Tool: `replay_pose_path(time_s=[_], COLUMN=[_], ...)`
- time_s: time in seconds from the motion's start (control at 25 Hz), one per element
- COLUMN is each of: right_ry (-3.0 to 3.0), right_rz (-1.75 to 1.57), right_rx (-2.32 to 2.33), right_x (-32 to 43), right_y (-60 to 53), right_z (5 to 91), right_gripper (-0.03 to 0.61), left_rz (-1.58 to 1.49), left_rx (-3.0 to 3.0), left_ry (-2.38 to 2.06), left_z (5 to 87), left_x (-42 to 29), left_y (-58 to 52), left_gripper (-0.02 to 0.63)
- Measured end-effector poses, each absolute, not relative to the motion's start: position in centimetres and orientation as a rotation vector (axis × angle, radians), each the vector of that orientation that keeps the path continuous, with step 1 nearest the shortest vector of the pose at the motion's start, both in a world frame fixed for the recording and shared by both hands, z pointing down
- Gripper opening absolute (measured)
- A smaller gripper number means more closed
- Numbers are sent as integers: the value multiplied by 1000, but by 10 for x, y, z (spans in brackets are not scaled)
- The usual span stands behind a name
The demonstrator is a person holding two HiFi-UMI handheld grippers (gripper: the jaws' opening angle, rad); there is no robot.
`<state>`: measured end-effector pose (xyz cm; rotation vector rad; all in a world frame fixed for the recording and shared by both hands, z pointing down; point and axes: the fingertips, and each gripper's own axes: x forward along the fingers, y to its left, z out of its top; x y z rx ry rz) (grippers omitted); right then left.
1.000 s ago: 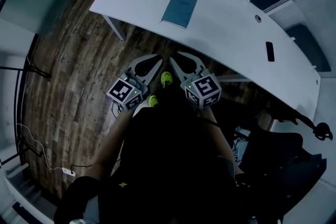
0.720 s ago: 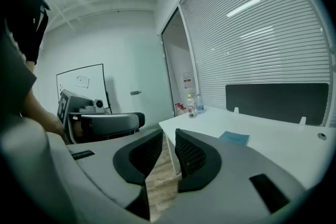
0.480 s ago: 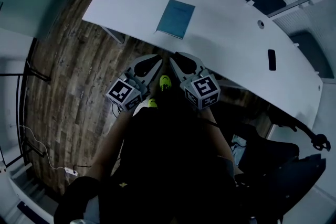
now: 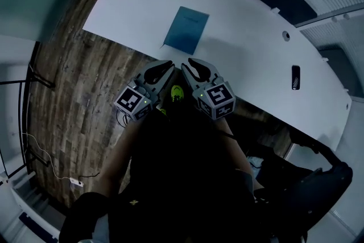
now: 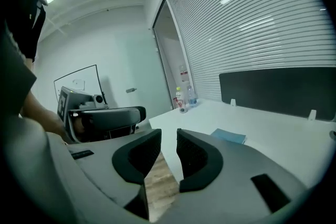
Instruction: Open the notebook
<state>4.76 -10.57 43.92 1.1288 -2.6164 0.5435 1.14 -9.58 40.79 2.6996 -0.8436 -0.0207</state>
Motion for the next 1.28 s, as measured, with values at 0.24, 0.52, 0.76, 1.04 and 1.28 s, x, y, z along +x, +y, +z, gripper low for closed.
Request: replay_pose_path(time_s=[0.24,0.52,0.76,1.04,1.28], right_ry=[-2608,-2593,-2543,-2483,-2438], right_rz=[535,550,625,638,690], right_rx=[1107,1143,1217,1324,1366], right_x=[47,44,42,51,52], right_y=[-132,-147,-152,-170,-177], right_z=[446,457,465,478,501], right_gripper=[68,69,69,69,74], left_rz=[40,30,55,95,125], left_rx=[2701,2714,2735,2698,2673], left_ry=[-848,-776,-664,-589,-552], left_z=[422,433,445,460,483], left_x=[11,18,20,15,13], left_y=[-120,-139,-144,-158,-171], left_gripper=[51,63,74,86,86])
